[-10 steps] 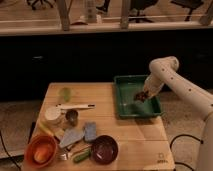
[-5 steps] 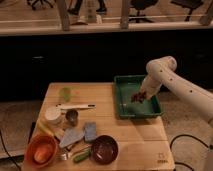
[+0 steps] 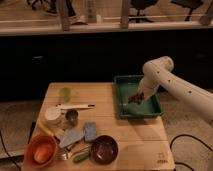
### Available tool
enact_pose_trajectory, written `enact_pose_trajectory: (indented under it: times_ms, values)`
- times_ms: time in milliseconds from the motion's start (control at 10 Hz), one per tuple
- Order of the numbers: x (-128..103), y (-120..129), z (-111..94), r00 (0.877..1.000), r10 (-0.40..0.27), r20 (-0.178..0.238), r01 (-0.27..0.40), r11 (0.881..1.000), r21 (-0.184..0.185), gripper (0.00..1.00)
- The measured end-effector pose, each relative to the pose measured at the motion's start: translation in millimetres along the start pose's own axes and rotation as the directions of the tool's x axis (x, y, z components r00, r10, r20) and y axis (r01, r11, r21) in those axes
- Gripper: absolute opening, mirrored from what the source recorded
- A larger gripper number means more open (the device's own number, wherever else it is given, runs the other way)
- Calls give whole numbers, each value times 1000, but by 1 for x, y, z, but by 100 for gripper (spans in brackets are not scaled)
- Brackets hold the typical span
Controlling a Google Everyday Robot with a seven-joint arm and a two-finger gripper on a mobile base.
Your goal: Place grapes in table surface
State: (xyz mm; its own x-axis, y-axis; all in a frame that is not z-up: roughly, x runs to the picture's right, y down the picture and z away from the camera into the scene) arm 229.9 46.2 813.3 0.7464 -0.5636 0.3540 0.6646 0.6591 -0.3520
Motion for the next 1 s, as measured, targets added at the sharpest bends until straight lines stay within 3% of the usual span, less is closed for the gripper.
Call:
enact_pose_trajectory:
  times_ms: [200, 1000]
  values:
    - [-8, -3, -5, 1000, -29, 0, 29, 1000, 1, 4]
    - [-30, -10, -25, 991, -133, 0, 133, 991, 29, 4]
